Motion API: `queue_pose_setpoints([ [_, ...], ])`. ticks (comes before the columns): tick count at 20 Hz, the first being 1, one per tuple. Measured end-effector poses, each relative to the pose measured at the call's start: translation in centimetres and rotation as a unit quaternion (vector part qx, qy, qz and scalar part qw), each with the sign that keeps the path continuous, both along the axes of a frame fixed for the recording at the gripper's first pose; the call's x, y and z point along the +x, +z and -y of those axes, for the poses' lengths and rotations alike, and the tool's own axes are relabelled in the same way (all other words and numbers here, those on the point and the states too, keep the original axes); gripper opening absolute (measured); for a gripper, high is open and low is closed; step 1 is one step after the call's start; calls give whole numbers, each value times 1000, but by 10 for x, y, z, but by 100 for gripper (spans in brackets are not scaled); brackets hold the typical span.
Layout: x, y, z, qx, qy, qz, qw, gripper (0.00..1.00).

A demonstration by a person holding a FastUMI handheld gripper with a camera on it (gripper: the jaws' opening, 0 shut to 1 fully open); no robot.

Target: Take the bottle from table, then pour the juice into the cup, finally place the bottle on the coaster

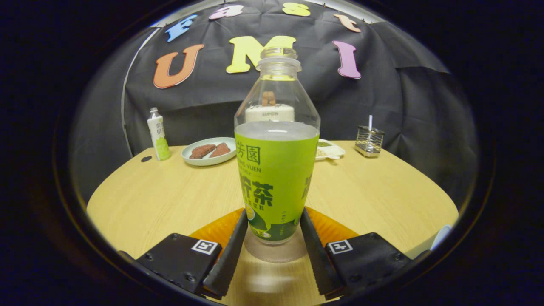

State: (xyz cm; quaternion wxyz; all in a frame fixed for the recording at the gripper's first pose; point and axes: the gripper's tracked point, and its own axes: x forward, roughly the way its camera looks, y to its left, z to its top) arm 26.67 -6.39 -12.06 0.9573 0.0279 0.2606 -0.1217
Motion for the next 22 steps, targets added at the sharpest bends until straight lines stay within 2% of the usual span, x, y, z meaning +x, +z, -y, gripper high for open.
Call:
queue_pose_setpoints([
  [20, -15, 1, -7, 11, 12, -5, 1000, 84],
  [22, -18, 0, -7, 8, 11, -7, 1000, 92],
])
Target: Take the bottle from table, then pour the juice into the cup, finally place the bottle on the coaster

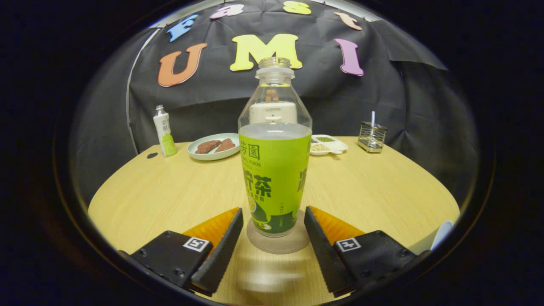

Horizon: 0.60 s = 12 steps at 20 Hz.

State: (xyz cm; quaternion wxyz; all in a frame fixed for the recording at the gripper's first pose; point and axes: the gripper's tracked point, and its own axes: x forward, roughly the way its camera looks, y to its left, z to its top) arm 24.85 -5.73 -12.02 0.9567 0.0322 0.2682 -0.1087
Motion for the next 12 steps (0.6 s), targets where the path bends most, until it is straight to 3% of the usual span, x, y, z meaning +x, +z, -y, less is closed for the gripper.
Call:
queue_pose_setpoints([
  [1, -1, 2, 0, 2, 0, 1, 1000, 96],
  [12, -44, 24, -1, -23, 0, 21, 1000, 96],
])
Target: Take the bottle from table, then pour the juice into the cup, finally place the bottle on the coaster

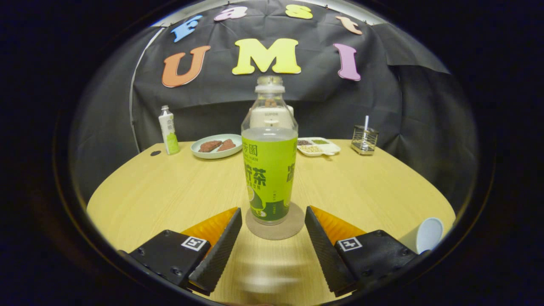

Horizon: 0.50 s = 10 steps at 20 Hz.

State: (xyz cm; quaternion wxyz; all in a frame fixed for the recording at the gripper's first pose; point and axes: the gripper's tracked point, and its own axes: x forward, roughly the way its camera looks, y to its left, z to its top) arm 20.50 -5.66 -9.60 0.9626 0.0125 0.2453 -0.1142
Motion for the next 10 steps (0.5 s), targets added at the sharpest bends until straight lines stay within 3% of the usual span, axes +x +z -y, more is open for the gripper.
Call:
queue_pose_setpoints([
  [10, -88, 119, -6, -36, -4, 145, 989, 100],
])
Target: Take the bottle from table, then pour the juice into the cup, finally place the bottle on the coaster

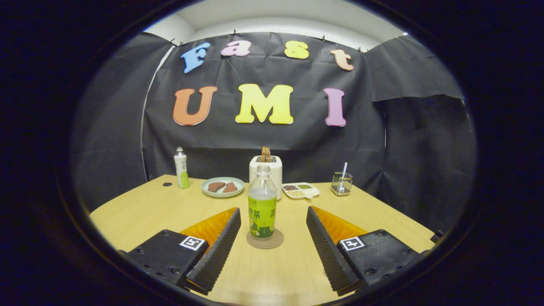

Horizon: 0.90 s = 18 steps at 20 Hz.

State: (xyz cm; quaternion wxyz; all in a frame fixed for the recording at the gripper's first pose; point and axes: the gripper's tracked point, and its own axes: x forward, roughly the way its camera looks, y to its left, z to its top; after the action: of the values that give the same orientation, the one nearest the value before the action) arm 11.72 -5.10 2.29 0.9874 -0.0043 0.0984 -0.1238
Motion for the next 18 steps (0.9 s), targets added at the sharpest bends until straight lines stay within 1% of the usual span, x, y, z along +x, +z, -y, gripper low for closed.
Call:
queue_pose_setpoints([
  [3, -28, 21, -4, -3, 2, 27, 1000, 100],
  [7, -58, 30, -2, 1, 1, 51, 999, 100],
  [13, -87, 22, -2, 10, 11, 70, 997, 100],
  [18, -96, 10, -2, -5, 19, 64, 998, 100],
])
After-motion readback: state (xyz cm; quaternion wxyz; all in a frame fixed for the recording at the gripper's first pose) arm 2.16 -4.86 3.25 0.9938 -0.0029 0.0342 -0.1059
